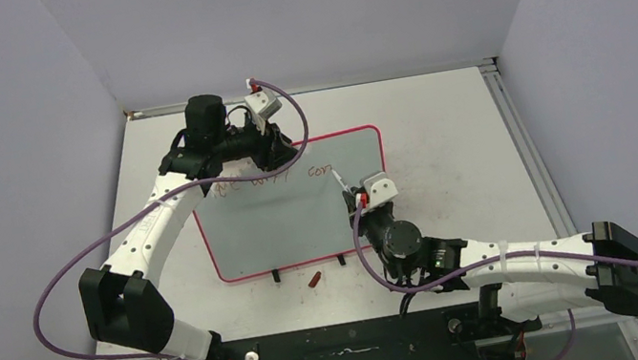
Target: Write a sentence on the whiteboard
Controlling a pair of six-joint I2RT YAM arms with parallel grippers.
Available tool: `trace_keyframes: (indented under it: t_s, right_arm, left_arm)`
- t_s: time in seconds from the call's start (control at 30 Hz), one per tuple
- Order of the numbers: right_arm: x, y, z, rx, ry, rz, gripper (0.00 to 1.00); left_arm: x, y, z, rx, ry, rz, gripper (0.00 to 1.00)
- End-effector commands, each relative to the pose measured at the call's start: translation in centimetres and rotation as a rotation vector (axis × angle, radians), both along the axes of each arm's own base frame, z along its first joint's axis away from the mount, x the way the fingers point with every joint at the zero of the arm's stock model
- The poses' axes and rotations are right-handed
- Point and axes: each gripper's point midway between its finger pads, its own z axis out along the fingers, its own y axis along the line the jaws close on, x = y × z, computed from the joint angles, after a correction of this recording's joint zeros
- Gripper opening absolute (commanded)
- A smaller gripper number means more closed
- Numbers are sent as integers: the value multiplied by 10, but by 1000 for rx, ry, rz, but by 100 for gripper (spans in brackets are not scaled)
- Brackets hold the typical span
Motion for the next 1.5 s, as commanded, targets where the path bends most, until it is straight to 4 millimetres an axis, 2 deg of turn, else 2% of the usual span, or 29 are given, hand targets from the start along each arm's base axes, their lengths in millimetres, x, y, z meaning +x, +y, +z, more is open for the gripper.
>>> trace_keyframes:
  t_s: [0.0, 0.43, 0.87, 1.47]
  right_arm:
    - [0, 1, -5, -5, 26, -3, 5]
    - [-7, -3, -15, 1, 63, 17, 5]
    - [-7, -5, 29, 72, -9, 34, 5]
    - [25, -12, 40, 59, -57, -6, 5]
  left_arm:
    - [-30, -7, -16, 3, 133, -71, 0]
    - [-29, -6, -16, 6, 129, -65, 0]
    - [-29, -4, -18, 13, 126, -57, 0]
    - [-28, -5, -19, 13, 132, -61, 0]
